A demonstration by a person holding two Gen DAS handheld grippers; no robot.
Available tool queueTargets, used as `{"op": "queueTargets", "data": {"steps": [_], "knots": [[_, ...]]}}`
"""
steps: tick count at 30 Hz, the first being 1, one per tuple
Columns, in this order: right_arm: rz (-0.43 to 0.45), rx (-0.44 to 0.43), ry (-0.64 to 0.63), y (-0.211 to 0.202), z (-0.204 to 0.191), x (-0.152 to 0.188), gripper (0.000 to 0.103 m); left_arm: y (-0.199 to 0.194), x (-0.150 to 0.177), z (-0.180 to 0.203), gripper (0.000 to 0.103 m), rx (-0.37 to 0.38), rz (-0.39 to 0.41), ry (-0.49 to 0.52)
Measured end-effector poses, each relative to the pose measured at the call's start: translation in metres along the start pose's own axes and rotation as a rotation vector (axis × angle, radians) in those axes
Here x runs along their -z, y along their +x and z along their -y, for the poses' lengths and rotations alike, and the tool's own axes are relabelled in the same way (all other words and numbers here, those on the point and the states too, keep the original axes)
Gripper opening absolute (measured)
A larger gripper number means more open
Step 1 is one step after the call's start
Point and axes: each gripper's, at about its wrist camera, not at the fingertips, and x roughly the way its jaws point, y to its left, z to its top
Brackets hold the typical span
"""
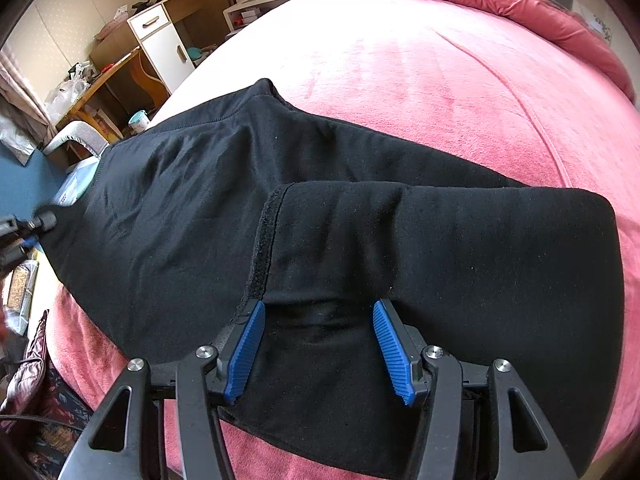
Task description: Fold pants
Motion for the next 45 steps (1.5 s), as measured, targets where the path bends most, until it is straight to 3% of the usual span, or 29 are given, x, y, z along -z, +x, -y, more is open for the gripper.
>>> {"op": "queueTargets", "data": {"steps": [4,7,13,20,27,31,39,45], "knots": [[-0.001,0.0,-0.001,0.0,0.001,0.0,0.058,-0.003,0.01,0.066,0.015,0.026,0.023,0.264],[-0.002,-0.002,0.0,0.0,0.002,0.0,0.058,0.007,0.024,0.102,0.015,0.027,0.007,0.408],[-0.003,-0.005,0.003,0.0,0.004,0.001,0.058,0.026,0.044,0.138,0.015,0.02,-0.037,0.552],[-0.004,-0.009,0.006,-0.001,0.005,0.0,0.058,0.03,0.05,0.143,0.015,0.027,-0.055,0.58],[0.022,-0.077,0.072,-0.016,0.017,-0.009,0.058,0.03,0.049,0.143,0.015,0.037,-0.054,0.585],[0.067,-0.208,0.076,-0.033,0.013,-0.022,0.061,0.03,0.052,0.144,0.015,0.046,-0.05,0.594],[-0.003,-0.589,0.062,-0.02,-0.033,-0.068,0.074,0.017,0.057,0.144,0.015,0.11,-0.034,0.622],[-0.091,-0.644,-0.019,0.017,-0.086,-0.116,0.078,0.009,0.061,0.142,0.015,0.152,-0.025,0.633]]}}
